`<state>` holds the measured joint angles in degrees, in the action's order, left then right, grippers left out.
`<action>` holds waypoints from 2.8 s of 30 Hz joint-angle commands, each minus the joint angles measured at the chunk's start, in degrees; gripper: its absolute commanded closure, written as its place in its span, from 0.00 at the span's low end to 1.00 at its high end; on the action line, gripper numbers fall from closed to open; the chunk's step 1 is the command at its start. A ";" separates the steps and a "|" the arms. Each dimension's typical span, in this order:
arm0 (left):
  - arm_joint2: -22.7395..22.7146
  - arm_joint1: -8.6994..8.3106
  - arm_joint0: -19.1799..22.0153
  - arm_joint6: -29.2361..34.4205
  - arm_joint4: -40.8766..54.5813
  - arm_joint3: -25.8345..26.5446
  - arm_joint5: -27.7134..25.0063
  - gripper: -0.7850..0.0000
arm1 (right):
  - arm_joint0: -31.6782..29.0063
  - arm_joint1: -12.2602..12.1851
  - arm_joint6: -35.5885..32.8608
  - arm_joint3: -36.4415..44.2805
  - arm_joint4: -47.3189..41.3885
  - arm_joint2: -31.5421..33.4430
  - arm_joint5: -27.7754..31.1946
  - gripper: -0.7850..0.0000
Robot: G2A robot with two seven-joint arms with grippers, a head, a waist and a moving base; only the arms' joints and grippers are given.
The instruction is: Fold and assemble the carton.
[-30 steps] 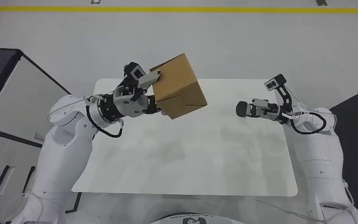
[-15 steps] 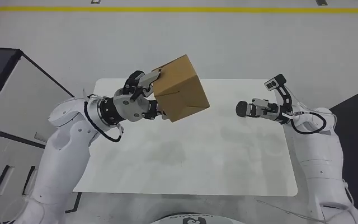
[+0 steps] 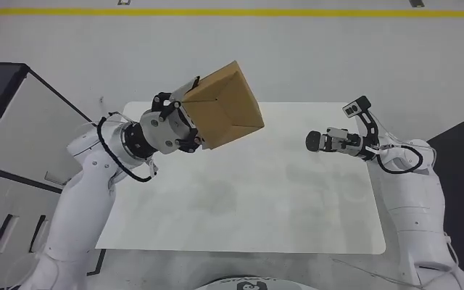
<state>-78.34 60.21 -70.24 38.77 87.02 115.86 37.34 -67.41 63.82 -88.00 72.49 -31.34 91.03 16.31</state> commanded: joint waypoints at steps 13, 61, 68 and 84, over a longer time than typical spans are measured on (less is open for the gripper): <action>1.03 0.53 -2.07 -8.36 13.69 -1.28 2.64 1.00 | 0.00 0.00 0.00 0.00 0.00 0.00 0.00 0.00; 0.53 0.46 3.56 7.11 -19.79 -1.76 -8.80 1.00 | 0.00 0.00 0.00 0.00 0.00 0.00 0.00 0.00; 0.37 -0.03 2.35 19.60 -29.73 -4.08 -18.06 1.00 | 0.00 0.00 0.00 0.00 0.00 0.00 0.00 0.00; 0.42 -0.46 2.48 25.46 -41.67 -8.27 -29.91 1.00 | 0.00 0.00 0.00 0.00 0.00 0.00 0.00 0.00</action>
<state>-77.53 59.75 -67.66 65.55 46.00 108.00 8.09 -67.41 63.82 -88.00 72.49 -31.34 91.03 16.31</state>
